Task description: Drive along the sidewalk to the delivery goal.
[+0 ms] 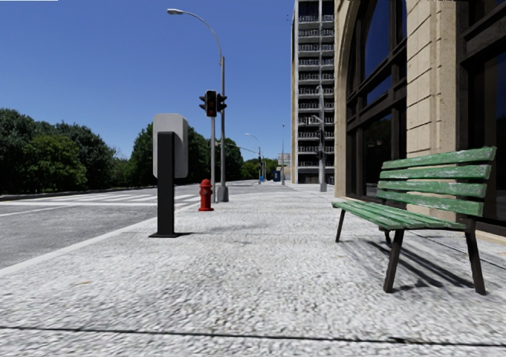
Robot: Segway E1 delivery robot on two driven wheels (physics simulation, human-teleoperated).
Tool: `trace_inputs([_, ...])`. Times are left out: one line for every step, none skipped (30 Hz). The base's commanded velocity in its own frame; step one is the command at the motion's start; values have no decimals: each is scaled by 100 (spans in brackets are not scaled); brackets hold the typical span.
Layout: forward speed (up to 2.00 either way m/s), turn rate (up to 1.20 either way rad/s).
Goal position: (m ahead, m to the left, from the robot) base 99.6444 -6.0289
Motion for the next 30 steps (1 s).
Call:
trace_inputs([200,0])
trace_inputs([200,0])
trace_inputs([200,0])
trace_inputs([200,0])
trace_inputs([200,0])
trace_inputs([200,0])
trace_inputs([200,0])
trace_inputs([200,0])
trace_inputs([200,0])
trace_inputs([200,0])
trace_inputs([200,0])
trace_inputs([200,0])
trace_inputs([200,0])
trace_inputs([200,0])
trace_inputs([200,0])
trace_inputs([200,0])
trace_inputs([200,0])
trace_inputs([200,0])
trace_inputs([200,0])
trace_inputs([200,0])
trace_inputs([200,0])
trace_inputs([200,0])
trace_inputs([200,0])
trace_inputs([200,0])
trace_inputs([200,-5])
trace_inputs([200,-10])
trace_inputs([200,-23])
trace_inputs([200,-23])
trace_inputs([200,-30])
trace_inputs([200,-34])
